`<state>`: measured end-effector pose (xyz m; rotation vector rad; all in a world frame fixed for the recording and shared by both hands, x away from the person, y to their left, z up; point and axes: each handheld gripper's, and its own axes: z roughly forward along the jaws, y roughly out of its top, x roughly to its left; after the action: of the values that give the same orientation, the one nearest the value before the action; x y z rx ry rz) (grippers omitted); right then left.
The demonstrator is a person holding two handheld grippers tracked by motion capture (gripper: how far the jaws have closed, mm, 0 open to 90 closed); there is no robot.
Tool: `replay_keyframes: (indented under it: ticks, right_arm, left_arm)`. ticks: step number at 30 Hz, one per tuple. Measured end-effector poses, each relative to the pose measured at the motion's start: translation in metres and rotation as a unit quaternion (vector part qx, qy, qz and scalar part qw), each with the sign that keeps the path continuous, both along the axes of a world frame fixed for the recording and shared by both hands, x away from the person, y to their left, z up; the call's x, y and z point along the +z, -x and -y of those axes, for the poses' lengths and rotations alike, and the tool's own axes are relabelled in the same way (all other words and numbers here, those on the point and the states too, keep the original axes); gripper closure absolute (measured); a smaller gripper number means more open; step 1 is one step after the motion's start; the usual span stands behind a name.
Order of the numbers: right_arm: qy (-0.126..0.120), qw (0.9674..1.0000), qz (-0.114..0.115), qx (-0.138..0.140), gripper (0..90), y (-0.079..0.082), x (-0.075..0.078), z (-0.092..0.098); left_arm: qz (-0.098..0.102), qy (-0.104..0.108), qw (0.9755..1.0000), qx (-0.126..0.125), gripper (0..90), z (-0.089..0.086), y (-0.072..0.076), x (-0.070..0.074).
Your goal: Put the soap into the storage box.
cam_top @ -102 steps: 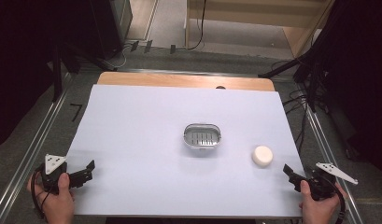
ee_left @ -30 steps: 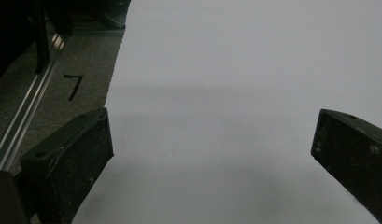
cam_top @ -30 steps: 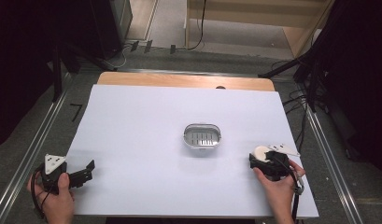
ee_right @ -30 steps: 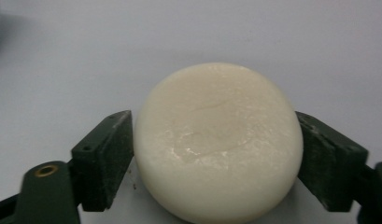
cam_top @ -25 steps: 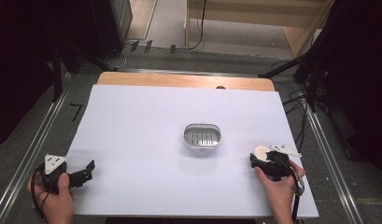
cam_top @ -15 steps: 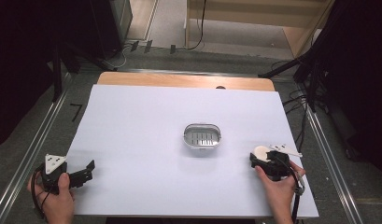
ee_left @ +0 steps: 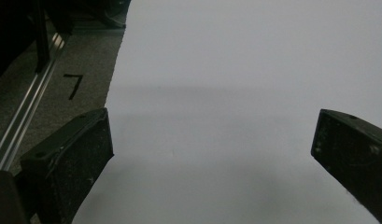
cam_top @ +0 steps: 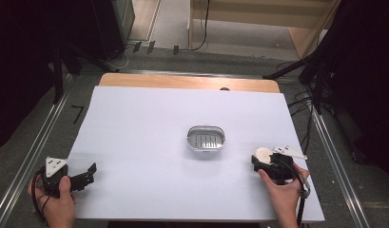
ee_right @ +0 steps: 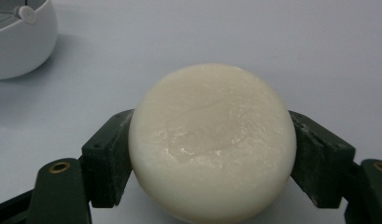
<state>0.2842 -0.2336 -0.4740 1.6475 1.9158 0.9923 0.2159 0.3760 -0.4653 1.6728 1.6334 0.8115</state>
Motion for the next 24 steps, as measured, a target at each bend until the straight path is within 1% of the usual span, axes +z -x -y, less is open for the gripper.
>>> replay_keyframes:
  ticks: [1,3,4,6,10,17,21,24]
  right_arm:
    - [-0.004,1.0000,-0.001,-0.001,24.1,0.001,0.002,0.000]
    - [-0.005,1.0000,0.004,-0.001,24.1,0.001,0.005,0.000]
    - [-0.007,0.9999,0.006,0.005,24.1,0.001,0.009,-0.001]
    - [-0.005,0.9999,0.008,0.008,24.1,0.001,0.010,-0.002]
    - [-0.008,0.9997,0.012,0.018,24.2,-0.001,0.017,-0.007]
    - [-0.010,0.9992,0.018,0.035,24.2,-0.004,0.023,-0.015]
    - [-0.017,0.9987,0.021,0.043,24.2,-0.008,0.027,-0.023]
    - [-0.015,0.9985,0.022,0.047,24.2,-0.010,0.029,-0.027]
  left_arm:
    - [0.000,0.000,1.0000,0.000,0.0,0.000,0.000,0.000]
    - [0.000,0.000,1.0000,0.000,0.0,0.000,0.000,0.000]
    - [0.000,0.000,1.0000,0.000,0.0,0.000,0.000,0.000]
    - [-0.001,0.000,1.0000,0.000,0.0,0.000,0.000,0.000]
    - [-0.002,-0.001,1.0000,-0.001,0.0,0.000,0.000,0.000]
    - [-0.002,0.000,1.0000,0.000,0.0,0.000,0.000,0.000]
    - [-0.002,0.002,1.0000,0.000,0.0,0.000,0.000,0.000]
    - [-0.001,0.004,1.0000,-0.001,0.0,0.000,0.000,0.000]
